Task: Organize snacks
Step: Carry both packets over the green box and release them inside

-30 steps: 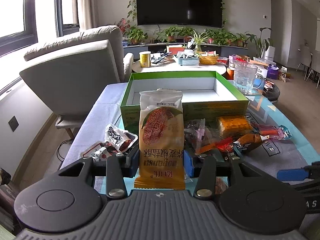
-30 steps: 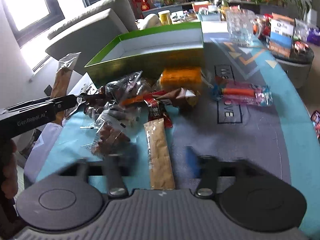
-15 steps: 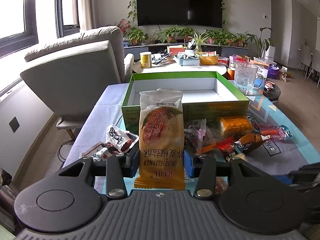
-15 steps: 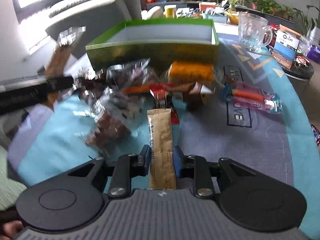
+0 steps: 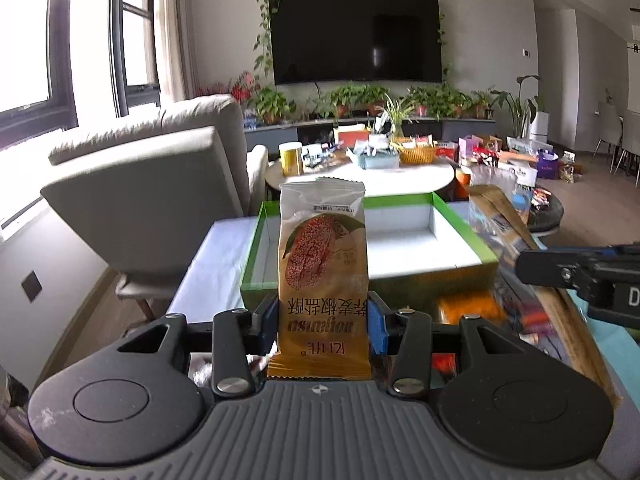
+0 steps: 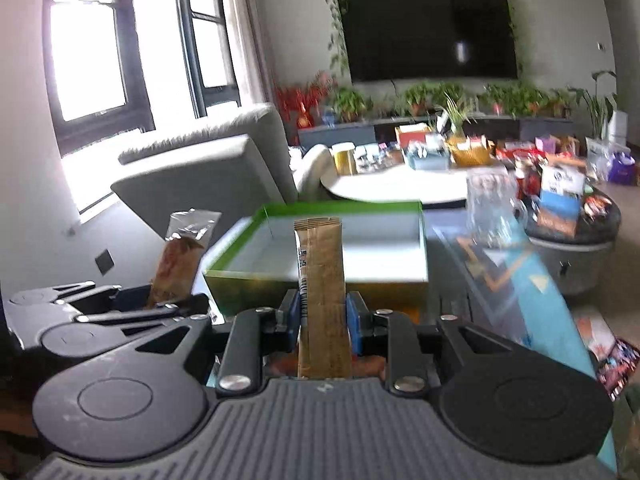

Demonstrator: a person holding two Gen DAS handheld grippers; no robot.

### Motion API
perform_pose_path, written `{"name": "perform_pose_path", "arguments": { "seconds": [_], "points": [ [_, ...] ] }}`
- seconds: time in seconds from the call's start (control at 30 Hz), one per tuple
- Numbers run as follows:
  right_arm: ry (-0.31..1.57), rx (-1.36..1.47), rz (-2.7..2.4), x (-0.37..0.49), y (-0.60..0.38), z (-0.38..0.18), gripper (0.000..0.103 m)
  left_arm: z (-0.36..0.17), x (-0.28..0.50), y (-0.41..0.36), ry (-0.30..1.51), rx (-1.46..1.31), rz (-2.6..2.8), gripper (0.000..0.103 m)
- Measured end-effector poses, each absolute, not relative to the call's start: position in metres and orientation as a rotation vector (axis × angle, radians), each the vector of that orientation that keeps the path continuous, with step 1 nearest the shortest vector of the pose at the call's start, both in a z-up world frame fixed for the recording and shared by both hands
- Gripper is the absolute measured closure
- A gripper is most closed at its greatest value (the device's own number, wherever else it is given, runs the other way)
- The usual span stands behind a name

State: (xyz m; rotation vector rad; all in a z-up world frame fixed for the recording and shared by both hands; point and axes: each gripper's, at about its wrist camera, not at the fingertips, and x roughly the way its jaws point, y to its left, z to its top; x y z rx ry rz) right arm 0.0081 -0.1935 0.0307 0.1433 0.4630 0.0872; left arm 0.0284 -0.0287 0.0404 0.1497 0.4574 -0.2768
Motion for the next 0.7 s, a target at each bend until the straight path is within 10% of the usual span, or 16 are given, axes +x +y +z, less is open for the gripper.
{"name": "perform_pose_path", "arguments": {
  "seconds": [0.7],
  "points": [
    [0.436, 0.153, 0.053, 0.113, -0.215, 0.048, 0.077, 0.062, 0.145, -0.058, 0.415, 0.137, -0.239, 0.061]
  ]
}}
